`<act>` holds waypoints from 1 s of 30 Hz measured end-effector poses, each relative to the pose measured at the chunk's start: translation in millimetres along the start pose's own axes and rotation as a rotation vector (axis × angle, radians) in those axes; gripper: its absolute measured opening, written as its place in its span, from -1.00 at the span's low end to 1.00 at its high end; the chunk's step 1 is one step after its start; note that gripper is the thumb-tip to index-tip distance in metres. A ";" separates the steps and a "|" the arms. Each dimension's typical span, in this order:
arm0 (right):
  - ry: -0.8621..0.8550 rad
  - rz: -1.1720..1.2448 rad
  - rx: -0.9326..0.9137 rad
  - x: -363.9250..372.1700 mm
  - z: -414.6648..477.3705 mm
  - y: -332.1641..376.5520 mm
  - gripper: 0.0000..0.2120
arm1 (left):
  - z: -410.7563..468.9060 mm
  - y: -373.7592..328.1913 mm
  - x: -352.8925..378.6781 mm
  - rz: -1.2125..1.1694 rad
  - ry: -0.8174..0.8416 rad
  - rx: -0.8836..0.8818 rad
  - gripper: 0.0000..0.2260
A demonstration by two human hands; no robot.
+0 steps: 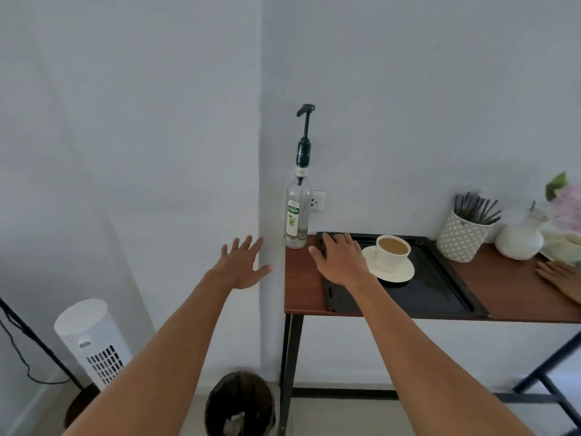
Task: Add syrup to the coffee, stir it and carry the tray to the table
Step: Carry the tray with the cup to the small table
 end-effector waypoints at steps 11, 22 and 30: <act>-0.120 0.074 0.072 -48.5 -27.7 -127.1 -0.40 | 7.8 -155.5 7.5 -0.231 0.033 0.166 -0.33; -0.134 0.343 0.169 -52.5 -9.7 -245.7 -0.21 | 80.3 -250.6 26.4 -0.384 0.104 0.224 -0.32; -0.088 0.438 0.199 -15.8 -13.9 -313.2 -0.21 | 101.0 -250.9 58.2 -0.503 0.118 0.135 -0.32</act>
Point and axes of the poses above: each hand's wrist, its own z-axis towards the middle knuckle, its own x-axis out of the palm, y = z × x, the point moved 5 cm from there along z, towards the middle knuckle, and after that the axes turned 13 degrees about -x, right-handed, at the moved point
